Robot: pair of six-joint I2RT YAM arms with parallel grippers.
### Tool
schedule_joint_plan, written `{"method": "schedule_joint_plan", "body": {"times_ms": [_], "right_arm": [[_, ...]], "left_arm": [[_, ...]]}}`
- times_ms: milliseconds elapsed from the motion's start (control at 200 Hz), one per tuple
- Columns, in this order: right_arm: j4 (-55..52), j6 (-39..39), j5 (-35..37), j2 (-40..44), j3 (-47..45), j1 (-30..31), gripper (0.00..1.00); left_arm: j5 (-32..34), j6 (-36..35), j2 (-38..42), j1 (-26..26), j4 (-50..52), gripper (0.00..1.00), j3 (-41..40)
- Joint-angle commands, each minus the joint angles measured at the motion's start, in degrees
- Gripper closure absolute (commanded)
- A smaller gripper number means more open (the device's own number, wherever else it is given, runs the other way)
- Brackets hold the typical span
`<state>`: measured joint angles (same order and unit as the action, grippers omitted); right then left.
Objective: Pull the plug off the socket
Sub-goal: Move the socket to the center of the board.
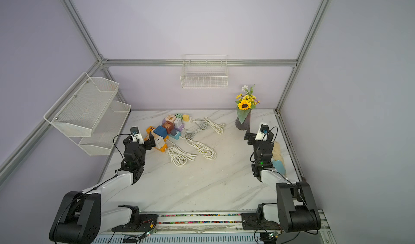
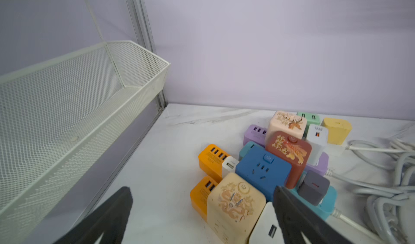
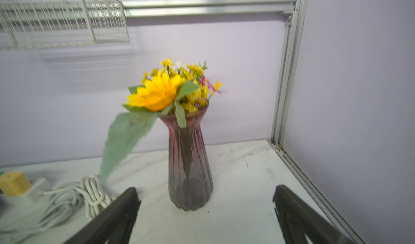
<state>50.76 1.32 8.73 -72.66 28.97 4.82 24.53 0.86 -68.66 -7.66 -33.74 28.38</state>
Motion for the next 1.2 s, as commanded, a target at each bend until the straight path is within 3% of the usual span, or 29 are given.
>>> {"method": "schedule_joint_plan", "body": {"times_ms": [0,50,95,170,205,240,265,305,350,435,580,805,1000,1195], "right_arm": [[-13.23,5.1,1.27,5.47,13.21,7.09,0.03],[-17.33,4.84,0.74,5.79,18.86,10.66,0.03],[-26.92,-4.11,-2.8,5.29,24.17,11.02,0.03],[-45.55,-25.72,0.57,3.14,29.22,10.91,0.03],[-48.32,-29.97,-1.73,2.21,29.19,10.15,0.03],[-47.45,-27.75,-8.54,0.9,28.83,9.64,0.03],[-48.71,-26.66,-10.85,-0.12,29.64,9.93,0.08],[-52.69,-25.94,-10.51,-2.17,32.35,11.75,0.18],[-55.91,-24.39,-8.51,-4.3,34.86,14.83,0.22],[-57.09,-19.14,-6.15,-6.9,36.52,21.38,0.23],[-58.97,-14.82,-8.12,-14.66,40.13,30.3,0.23],[-58.56,-12.48,-9.55,-30.56,50.42,41.34,0.31],[-63.11,-8.77,-8.05,-43.77,63.66,47.04,0.3],[-66.39,-8.77,-5.28,-50.17,69.93,49.08,0.32]], "left_arm": [[4.49,-0.5,3.2,-3.54,8.7,0.0,7.18],[5.62,-2.48,3.53,-6.31,12.2,0.0,11.76],[7.83,-0.86,3.29,-8.46,16.78,0.0,16.3],[2.38,13.59,2.0,-8.64,45.67,0.0,30.53],[2.63,21.15,0.6,-8.25,54.91,0.0,34.92],[3.82,28.92,-0.61,-7.56,58.25,0.0,35.81],[-0.87,32.33,-1.2,-5.8,58.55,0.0,35.49],[-9.32,36.47,-2.37,-2.46,59.76,0.0,35.76],[-13.78,38.52,-3.71,-0.76,62.31,0.0,36.64],[-14.24,40.22,-5.36,-0.86,68.51,0.0,38.31],[-14.33,43.21,-5.88,-0.44,79.14,0.0,38.94],[-17.6,44.09,-1.09,-0.4,86.2,0.0,36.15],[-18.77,45.88,6.37,-0.34,86.54,0.01,30.99],[-19.2,48.04,11.96,-0.4,88.42,0.01,27.95]]}}
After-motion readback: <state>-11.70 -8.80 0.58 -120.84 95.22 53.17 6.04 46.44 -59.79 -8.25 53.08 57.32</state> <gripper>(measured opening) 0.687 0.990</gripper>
